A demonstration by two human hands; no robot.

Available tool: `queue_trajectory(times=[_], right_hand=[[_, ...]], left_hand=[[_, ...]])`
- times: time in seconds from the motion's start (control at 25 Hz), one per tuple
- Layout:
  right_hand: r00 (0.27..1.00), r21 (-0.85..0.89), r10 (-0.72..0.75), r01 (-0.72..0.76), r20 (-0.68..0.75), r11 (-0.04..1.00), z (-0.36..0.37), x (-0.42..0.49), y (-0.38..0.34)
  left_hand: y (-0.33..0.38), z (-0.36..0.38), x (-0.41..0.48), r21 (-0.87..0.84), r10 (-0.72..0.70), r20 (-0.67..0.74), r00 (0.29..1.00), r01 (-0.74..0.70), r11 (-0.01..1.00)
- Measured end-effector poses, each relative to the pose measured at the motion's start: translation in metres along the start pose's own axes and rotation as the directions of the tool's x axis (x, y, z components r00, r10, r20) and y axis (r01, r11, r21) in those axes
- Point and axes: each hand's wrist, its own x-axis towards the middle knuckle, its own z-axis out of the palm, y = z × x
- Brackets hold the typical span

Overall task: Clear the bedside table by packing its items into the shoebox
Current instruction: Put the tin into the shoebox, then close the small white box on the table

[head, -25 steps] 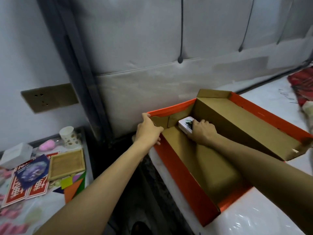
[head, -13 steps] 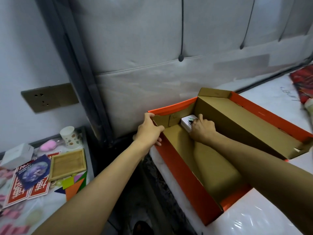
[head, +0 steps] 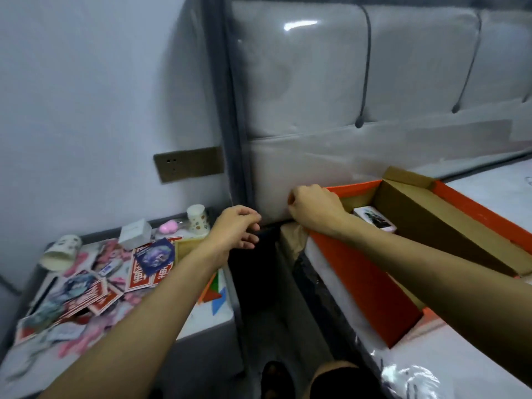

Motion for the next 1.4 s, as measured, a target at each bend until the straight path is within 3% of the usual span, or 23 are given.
queue_trajectory(times=[0.16,0.28,0.48,0.64,0.92,1.12,1.28,1.4], right_hand=[[0.970,0.211,-0.152,0.111,0.190,0.971,0.043,0.001,-0.093],[0.912,0.317,-0.251,0.145,0.323,0.937,0.104,0.013,-0.173],[0.859,0.379,-0.393,0.262,0.327,0.887,0.186,0.035,-0.264],[0.895,0.386,-0.378,0.269,0.238,0.882,0.218,0.105,-0.320],[0.863,0.125,-0.341,0.318,0.372,0.940,0.261,0.198,-0.349],[0.856,0.099,-0.333,0.320,0.396,0.942,0.264,0.215,-0.349],[0.858,0.208,-0.338,0.276,0.386,0.938,0.247,0.201,-0.348],[0.896,0.482,-0.352,0.190,0.272,0.855,0.208,0.169,-0.333]], left_hand=[[-0.037,-0.098,-0.033,-0.042,-0.024,-0.161,0.987,0.018,0.999],[-0.084,-0.186,-0.045,-0.066,-0.096,-0.341,0.935,0.078,0.995],[-0.149,-0.275,-0.047,-0.042,-0.141,-0.537,0.831,0.141,0.989],[-0.177,-0.313,-0.027,-0.114,-0.187,-0.582,0.791,0.149,0.982],[-0.183,-0.336,-0.011,-0.185,-0.193,-0.561,0.805,0.105,0.977],[-0.176,-0.327,-0.011,-0.163,-0.146,-0.535,0.832,0.068,0.984],[-0.174,-0.319,-0.013,-0.147,-0.120,-0.550,0.827,0.046,0.988],[-0.169,-0.308,-0.014,0.027,-0.006,-0.501,0.866,0.022,0.999]])
